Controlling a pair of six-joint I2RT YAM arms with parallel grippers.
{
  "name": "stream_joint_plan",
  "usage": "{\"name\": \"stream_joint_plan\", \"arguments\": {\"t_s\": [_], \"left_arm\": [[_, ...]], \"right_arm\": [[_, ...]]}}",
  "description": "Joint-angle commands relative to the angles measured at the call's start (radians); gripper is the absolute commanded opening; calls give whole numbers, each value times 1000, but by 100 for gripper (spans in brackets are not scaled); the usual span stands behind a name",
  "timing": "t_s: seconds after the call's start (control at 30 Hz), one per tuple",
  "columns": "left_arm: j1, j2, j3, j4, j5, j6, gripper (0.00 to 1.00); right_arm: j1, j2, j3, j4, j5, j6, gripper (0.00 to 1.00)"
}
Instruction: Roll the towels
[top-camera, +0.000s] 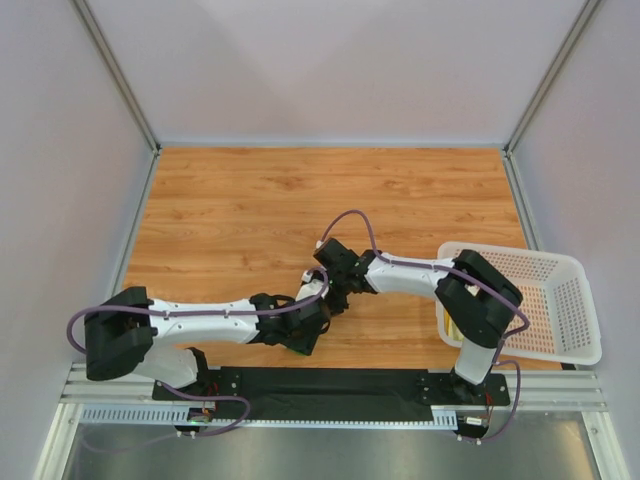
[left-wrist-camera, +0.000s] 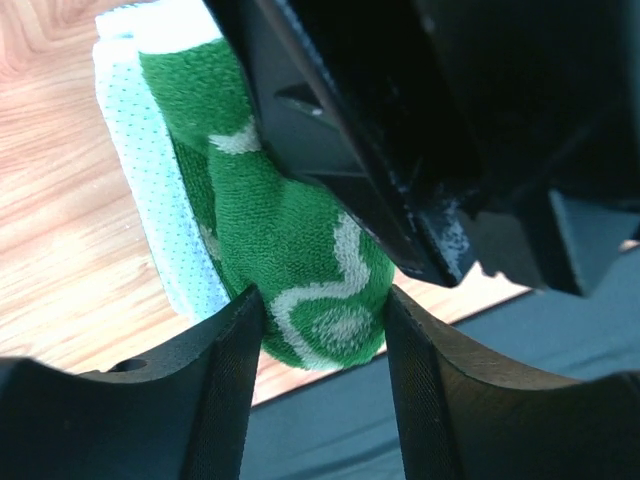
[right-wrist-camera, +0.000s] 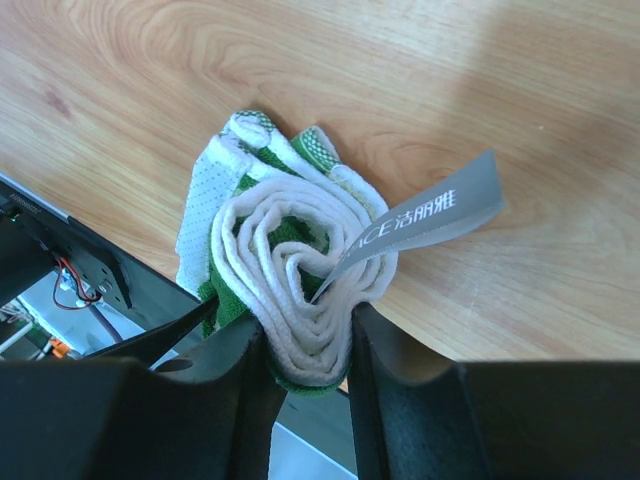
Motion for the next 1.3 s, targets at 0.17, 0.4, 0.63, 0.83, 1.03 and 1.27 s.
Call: {"name": "stream_joint_plan", "arguments": {"t_s": [0.17, 0.4, 0.63, 0.83, 1.03, 1.27], "left_arm": [[-35, 223, 18, -42, 41, -24, 58], [-40, 211, -19, 8, 38, -10, 16], [-40, 116, -75, 91, 97, 17, 10], [-35, 45, -120, 229, 219, 30, 8], [-34, 40, -123, 237, 242, 28, 8], [-3, 36, -155, 312, 309, -2, 8]], "right_arm": [[12, 13, 27, -49, 45, -22, 31], [-1, 0, 10, -60, 36, -46, 38], [-132, -76, -113, -59, 25, -89, 46], [-249, -135, -133, -111, 41, -142, 49], [-338, -151, -104, -169, 51, -194, 50], [-404, -191, -64, -214, 71, -227, 51]]}}
